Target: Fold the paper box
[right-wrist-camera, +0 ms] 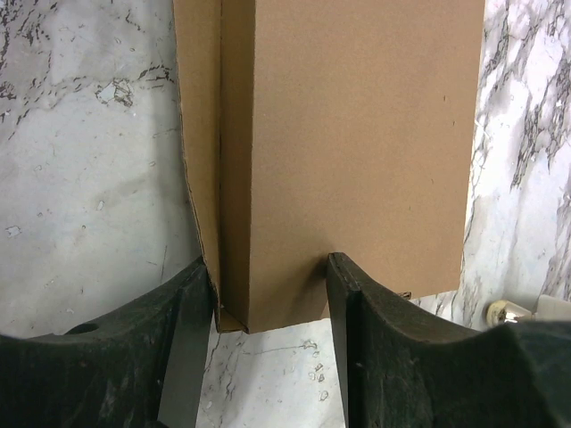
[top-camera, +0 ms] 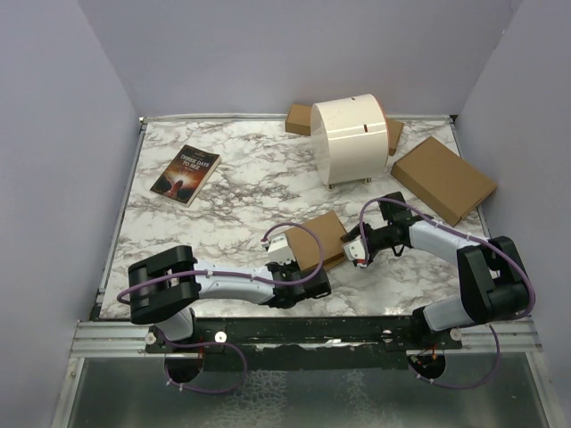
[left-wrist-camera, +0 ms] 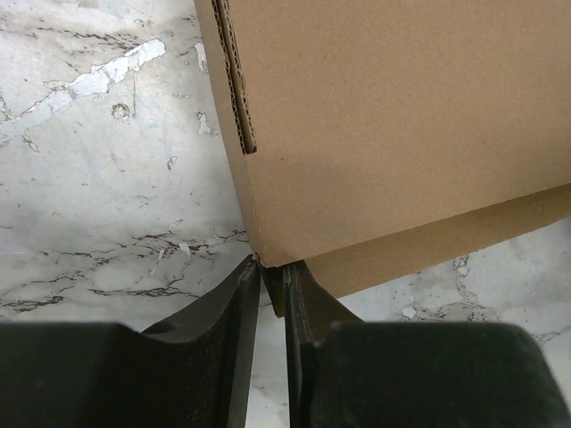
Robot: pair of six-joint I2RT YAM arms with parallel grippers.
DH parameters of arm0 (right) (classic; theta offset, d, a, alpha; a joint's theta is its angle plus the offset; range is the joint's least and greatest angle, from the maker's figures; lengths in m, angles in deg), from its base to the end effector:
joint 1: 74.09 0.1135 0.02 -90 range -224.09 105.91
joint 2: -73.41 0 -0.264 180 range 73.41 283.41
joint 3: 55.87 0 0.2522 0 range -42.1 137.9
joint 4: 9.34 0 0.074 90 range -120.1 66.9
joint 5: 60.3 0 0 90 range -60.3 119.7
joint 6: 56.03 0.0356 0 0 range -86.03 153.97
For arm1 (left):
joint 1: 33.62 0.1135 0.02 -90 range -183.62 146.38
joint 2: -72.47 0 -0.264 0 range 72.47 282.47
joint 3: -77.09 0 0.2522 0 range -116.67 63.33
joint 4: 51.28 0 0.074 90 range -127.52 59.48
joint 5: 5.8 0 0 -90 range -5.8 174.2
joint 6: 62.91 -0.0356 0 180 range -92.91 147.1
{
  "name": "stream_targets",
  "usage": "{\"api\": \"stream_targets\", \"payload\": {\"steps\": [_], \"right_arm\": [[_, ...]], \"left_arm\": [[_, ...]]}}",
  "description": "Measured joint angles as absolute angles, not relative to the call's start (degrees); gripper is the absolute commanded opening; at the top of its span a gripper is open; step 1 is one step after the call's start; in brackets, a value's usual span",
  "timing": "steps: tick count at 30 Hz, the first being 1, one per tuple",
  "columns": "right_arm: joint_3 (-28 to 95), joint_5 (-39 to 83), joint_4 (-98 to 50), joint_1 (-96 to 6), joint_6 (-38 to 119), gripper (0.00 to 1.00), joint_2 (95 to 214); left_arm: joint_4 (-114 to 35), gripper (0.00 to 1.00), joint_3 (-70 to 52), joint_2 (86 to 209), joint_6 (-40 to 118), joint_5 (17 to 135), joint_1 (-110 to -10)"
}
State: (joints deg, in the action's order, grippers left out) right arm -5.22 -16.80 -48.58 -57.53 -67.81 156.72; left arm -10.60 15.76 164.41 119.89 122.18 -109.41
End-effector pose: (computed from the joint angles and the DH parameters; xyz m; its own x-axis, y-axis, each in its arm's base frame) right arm 0.2152 0.0909 0.1460 0.5895 -0.5277 -0.6115 -0.8077 -0.3868 -0.4449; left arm 0.0897 -0.2648 0.1523 -0.7034 -0.4292 -0.5665 -0.2672 0.8983 -0.3489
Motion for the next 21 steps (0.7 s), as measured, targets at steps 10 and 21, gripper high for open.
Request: {"api": "stream_targets", "payload": {"steps": [10,21], "right_arm": [[-5.09,-16.82,-48.62,-57.31,-67.72,0.5,156.87],[-4.98,-16.85,-48.71,-57.31,-67.7,0.5,156.96]], "left_arm": [[-9.38,0.25,15.32,164.43,119.87,121.94,-109.41],[-8.27,0.28,14.71,165.0,119.45,121.61,-109.51]]}}
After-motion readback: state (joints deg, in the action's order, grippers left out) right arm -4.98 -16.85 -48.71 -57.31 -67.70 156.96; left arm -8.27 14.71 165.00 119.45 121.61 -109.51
